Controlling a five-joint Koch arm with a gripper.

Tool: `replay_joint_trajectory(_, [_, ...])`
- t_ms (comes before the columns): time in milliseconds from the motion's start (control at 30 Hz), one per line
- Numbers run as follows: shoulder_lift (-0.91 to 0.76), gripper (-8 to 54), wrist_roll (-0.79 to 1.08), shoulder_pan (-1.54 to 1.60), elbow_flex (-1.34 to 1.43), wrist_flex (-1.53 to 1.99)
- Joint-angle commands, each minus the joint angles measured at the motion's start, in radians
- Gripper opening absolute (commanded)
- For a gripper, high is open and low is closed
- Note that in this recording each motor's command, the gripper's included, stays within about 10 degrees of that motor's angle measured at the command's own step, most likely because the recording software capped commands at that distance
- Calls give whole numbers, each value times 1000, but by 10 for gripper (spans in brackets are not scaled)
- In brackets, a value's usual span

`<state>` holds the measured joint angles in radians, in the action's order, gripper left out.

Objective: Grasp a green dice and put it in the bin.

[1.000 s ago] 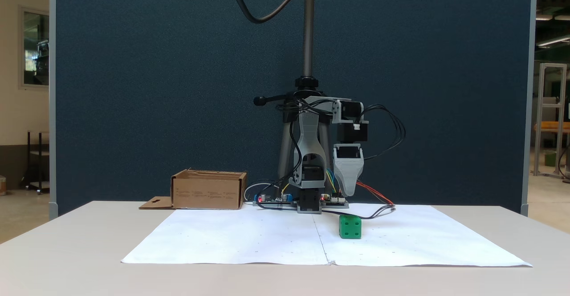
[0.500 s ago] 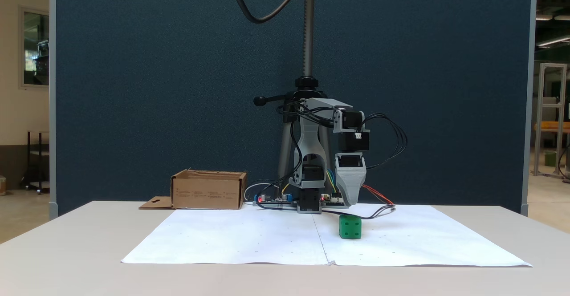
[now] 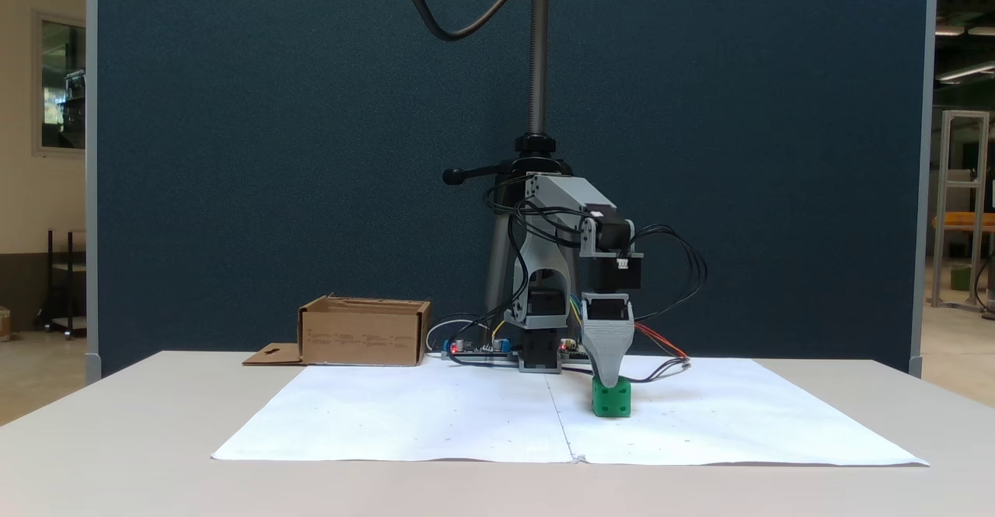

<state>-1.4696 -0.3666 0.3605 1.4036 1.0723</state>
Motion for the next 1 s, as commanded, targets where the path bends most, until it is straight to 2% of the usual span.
replay_joint_trajectory(0, [-2,432,-61,20,-18,-26])
replay_joint_trajectory(500, [75,430,-63,20,-18,-64])
replay_joint_trajectory(967, [106,403,-63,18,-18,-74])
